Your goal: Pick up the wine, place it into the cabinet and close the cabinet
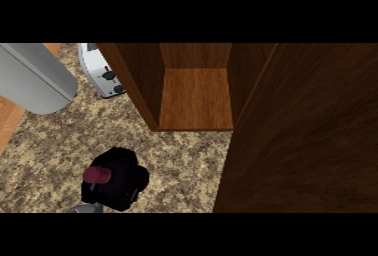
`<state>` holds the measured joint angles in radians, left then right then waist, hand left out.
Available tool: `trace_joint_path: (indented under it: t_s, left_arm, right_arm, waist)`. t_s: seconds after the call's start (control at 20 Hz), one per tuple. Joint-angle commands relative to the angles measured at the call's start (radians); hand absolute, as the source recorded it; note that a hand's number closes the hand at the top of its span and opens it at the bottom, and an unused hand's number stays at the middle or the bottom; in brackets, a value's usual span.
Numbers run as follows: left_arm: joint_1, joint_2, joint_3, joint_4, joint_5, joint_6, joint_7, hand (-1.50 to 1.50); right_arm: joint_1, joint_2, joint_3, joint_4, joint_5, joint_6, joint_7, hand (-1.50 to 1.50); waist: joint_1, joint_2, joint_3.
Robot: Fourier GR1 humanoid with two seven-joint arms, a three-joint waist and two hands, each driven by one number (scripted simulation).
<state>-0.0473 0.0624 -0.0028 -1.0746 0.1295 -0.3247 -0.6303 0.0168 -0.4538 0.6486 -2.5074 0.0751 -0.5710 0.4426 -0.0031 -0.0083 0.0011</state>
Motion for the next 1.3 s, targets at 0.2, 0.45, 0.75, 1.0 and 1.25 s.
trace_joint_path:
  t_s: [0.2,0.45,0.75,1.0,1.25]
  left_arm:
    - [0.121,-0.06,-0.134,-0.286,0.009,0.056,0.172,1.5]
    - [0.155,-0.062,-0.249,-0.423,0.028,0.239,0.231,1.5]
    - [0.047,-0.062,-0.326,-0.414,0.017,0.431,0.274,1.5]
    - [-0.091,-0.062,-0.299,-0.322,-0.003,0.533,0.28,1.5]
    - [-0.208,-0.046,-0.199,-0.245,0.001,0.481,0.33,1.5]
  right_arm:
    - [0.097,-0.034,0.015,-0.191,0.047,-0.007,0.006,-1.5]
    - [0.095,-0.08,-0.007,-0.222,0.048,0.0,0.034,-1.5]
    - [0.155,-0.1,-0.005,-0.244,0.022,-0.01,-0.01,-1.5]
    - [0.089,-0.099,-0.069,-0.214,-0.053,0.013,0.01,-1.5]
    - [0.17,-0.127,-0.04,-0.245,-0.023,0.022,-0.045,-1.5]
  waist:
    - [-0.004,0.001,0.0]
    - [-0.007,0.001,-0.001]
    - [-0.021,0.002,-0.001]
    - [-0.018,0.007,-0.001]
    - [-0.024,0.005,-0.001]
